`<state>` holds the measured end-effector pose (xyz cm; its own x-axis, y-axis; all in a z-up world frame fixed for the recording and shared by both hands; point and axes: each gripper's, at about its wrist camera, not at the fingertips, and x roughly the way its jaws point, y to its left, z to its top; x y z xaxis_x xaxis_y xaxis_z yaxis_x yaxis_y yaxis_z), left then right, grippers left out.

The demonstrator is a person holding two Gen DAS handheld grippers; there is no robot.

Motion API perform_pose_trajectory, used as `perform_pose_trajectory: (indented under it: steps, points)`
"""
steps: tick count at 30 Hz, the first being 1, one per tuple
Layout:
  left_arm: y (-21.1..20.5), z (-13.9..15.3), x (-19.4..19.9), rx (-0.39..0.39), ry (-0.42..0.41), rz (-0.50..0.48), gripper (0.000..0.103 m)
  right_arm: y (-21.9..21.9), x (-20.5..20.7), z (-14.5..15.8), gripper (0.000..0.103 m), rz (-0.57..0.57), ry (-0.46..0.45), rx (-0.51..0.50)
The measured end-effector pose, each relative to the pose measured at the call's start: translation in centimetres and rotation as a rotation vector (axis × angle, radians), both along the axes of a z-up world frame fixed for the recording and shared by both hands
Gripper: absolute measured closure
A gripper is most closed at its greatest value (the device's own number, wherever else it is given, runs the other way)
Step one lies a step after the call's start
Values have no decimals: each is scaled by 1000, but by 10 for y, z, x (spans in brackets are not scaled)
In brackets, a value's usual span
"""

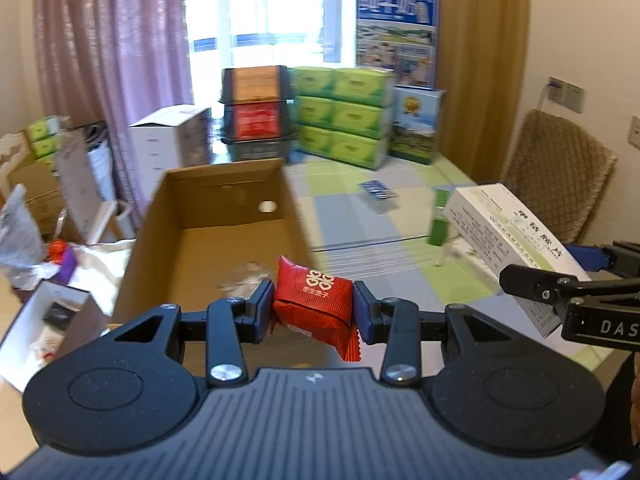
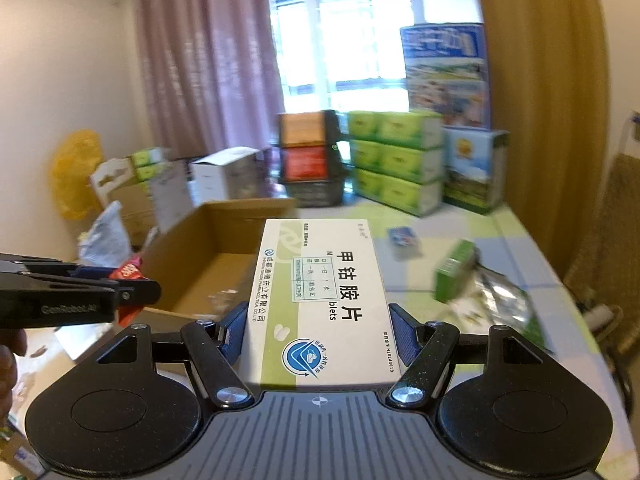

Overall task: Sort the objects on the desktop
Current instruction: 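Carry the red packet and medicine box to the cardboard box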

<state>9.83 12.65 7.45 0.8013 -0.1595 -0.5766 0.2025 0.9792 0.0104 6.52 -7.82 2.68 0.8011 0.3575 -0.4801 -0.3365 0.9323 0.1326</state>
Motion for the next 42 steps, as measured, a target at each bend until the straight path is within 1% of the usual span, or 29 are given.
perform_pose_trajectory:
  steps: [5,9,14,20,26,31,42]
  points:
    - [35,3,-3,9,0,63,67,36,6,3,35,68,-10,-9]
    - [54,3,-2,19,5,98,67,62,9,1,35,110,-5,-24]
    - [70,-1,3,23,12,122,67,80,15,-4,35,141,13,-32]
    - [81,-6,12,21,21,132,67,89,31,-6,35,141,36,-26]
    - [87,-9,34,33,31,127,67,98,50,-10,35,139,54,-39]
    - [90,-14,55,43,46,119,67,111,70,-21,35,148,81,-46]
    - [101,-34,99,40,99,115,67,136,116,-43,35,162,119,-44]
